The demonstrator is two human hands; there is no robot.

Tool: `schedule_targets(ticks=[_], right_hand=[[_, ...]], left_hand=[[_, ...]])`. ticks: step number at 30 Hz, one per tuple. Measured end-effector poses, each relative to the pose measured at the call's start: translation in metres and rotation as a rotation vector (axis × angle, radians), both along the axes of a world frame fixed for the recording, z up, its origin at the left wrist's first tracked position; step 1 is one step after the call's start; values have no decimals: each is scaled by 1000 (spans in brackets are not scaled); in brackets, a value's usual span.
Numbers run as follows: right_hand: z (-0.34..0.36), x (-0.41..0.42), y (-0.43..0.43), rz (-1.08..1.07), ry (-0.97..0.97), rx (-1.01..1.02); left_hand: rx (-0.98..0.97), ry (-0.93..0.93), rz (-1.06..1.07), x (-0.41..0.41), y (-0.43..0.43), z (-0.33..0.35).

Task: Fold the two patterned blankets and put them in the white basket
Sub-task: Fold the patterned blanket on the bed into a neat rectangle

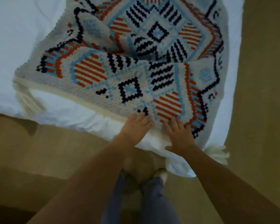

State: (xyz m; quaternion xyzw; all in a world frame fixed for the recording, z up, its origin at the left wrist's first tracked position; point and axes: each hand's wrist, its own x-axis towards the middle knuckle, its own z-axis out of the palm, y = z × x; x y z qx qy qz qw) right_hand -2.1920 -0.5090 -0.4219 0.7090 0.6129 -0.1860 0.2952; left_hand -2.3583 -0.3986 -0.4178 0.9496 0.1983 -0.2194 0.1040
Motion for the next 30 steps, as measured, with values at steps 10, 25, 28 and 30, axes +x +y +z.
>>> schedule_targets(ticks=[10,25,28,30], right_hand=[[6,68,-55,122,-114,150],[3,163,-83,-80,364,171],[20,192,-63,-26,356,152],[29,214,-46,4,349,117]], left_hand=[[-5,143,142,117,-95,-8],[-19,14,327,200,-135,8],[-34,-10,337,228,-111,21],[-28,-24,357,252,-93,26]])
